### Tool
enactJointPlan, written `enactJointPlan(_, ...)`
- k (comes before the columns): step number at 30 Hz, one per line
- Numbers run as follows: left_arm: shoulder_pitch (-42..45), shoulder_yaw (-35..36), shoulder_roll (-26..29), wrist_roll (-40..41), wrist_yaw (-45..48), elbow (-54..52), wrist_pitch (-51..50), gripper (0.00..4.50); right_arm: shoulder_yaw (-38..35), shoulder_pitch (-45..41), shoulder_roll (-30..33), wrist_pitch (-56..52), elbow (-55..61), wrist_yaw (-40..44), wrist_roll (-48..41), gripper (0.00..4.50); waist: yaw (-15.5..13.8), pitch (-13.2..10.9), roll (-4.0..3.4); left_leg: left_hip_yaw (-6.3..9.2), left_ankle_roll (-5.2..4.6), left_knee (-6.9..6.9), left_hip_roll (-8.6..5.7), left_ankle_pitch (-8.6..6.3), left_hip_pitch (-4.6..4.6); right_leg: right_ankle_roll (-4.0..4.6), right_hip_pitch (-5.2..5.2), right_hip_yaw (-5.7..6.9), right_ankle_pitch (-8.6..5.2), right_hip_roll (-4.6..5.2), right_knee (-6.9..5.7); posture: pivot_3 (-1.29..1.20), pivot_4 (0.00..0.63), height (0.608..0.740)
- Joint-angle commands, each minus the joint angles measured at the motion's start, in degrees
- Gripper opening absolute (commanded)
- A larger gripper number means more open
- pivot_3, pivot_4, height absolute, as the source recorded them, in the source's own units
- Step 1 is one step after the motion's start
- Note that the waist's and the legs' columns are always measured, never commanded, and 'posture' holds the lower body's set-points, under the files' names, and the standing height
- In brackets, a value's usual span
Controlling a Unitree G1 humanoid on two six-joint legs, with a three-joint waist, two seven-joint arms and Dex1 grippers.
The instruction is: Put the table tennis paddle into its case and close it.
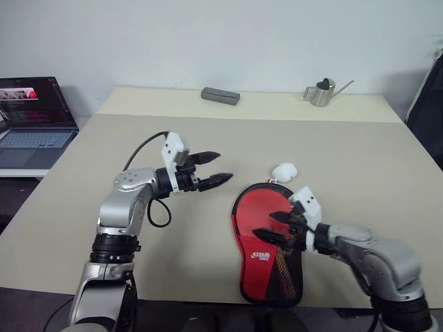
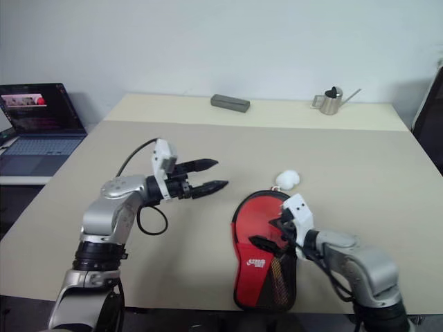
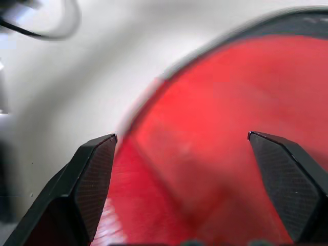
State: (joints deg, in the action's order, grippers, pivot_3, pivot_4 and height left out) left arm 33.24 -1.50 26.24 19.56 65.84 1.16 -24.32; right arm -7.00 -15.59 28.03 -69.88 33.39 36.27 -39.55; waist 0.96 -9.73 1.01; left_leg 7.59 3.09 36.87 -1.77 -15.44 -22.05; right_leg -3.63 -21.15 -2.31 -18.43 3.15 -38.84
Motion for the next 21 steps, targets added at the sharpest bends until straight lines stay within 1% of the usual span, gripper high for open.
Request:
enactJointPlan(1, -0.1, -5.9, 0.9, -0.2, 5.4, -2.0, 3.1, 4.00, -9.2, -3.2, 6.9, 0.1, 0.7, 5.9, -7.6, 4.50, 0.0, 0.0, 0.00, 0.01, 0.00, -0.02, 0.02, 0.00, 0.00, 0.00, 0.00, 0.03, 0.00, -0.03, 0.01, 0.00, 0.150, 0.740)
enactJointPlan(4, 0.6, -8.7, 0.2, -1.3, 7.0, 1.5, 6.0, 4.00, -11.0, -4.8, 13.5, 4.2, -3.9, 8.0, -5.4, 4.50, 0.3, -0.1, 0.06, -0.03, -0.04, -0.09, 0.00, -0.02, 0.00, 0.07, -0.01, 0.08, -0.04, -0.12, 0.06, 0.00, 0.150, 0.740)
enactJointPlan(6, 1.5, -10.2, -1.5, -2.0, 7.0, 4.2, 7.8, 4.00, -11.8, -6.1, 17.0, 6.4, -7.0, 9.0, -4.3, 4.50, 0.6, -0.2, 0.03, -0.08, -0.11, -0.08, 0.00, -0.06, 0.00, 0.11, -0.02, 0.07, -0.06, -0.12, 0.04, 0.00, 0.150, 0.740)
enactJointPlan(10, 3.7, -12.7, -5.6, -4.3, 5.8, 10.2, 11.8, 4.00, -11.2, -5.8, 22.0, 9.4, -9.2, 10.9, -3.4, 4.50, 0.7, -0.3, 0.18, -0.23, -0.19, 0.03, 0.01, -0.11, -0.04, 0.10, -0.03, -0.05, -0.06, -0.06, 0.02, 0.00, 0.150, 0.740)
enactJointPlan(13, 4.8, -14.3, -8.2, -5.8, 5.9, 13.8, 14.5, 4.00, -9.6, -4.5, 23.5, 12.5, -10.1, 10.7, -1.0, 4.50, 0.7, -0.4, 0.28, -0.22, -0.20, 0.04, 0.08, -0.11, -0.10, 0.10, -0.07, 0.00, -0.06, -0.06, 0.04, 0.00, 0.150, 0.740)
enactJointPlan(17, 5.5, -16.6, -11.1, -8.5, 5.8, 19.1, 18.4, 4.00, -7.0, -4.6, 22.8, 16.9, -12.9, 7.6, 4.1, 4.50, 0.7, -0.4, 0.29, -0.33, -0.20, 0.09, 0.08, -0.11, -0.22, 0.10, -0.15, -0.03, -0.06, -0.04, 0.02, 0.00, 0.150, 0.740)
enactJointPlan(21, 5.6, -17.5, -12.1, -10.8, 5.1, 23.3, 21.6, 4.00, -6.2, -5.3, 22.8, 17.5, -13.3, 7.9, 4.1, 4.50, 0.8, -0.4, 0.28, -0.37, -0.20, 0.10, 0.10, -0.11, -0.23, 0.10, -0.21, -0.04, -0.06, -0.06, -0.05, 0.00, 0.150, 0.740)
